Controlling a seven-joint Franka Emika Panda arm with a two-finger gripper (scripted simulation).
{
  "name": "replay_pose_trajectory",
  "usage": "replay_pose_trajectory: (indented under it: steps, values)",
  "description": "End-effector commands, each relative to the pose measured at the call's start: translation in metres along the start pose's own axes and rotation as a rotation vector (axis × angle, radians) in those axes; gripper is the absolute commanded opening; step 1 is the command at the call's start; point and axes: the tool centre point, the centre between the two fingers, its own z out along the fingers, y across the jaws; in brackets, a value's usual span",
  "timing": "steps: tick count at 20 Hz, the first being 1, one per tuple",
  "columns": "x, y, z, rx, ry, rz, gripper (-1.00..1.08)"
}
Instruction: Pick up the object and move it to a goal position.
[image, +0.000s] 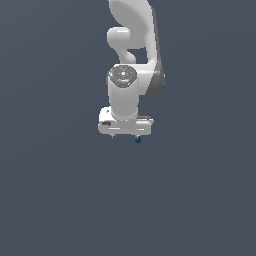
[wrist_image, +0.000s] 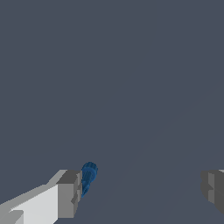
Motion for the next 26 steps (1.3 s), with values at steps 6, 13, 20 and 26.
replay_pose_trajectory:
  steps: [6,13,20,26]
  values:
    - [0.001,0.017,-0.001,-0.008,-0.004,0.010,1.00]
    - [0.002,0.031,-0.002,-0.015,-0.007,0.011,1.00]
    - [0.000,0.026,0.000,-0.013,-0.005,0.052,1.00]
    - [-0.003,0.019,0.005,-0.011,-0.001,0.132,1.00]
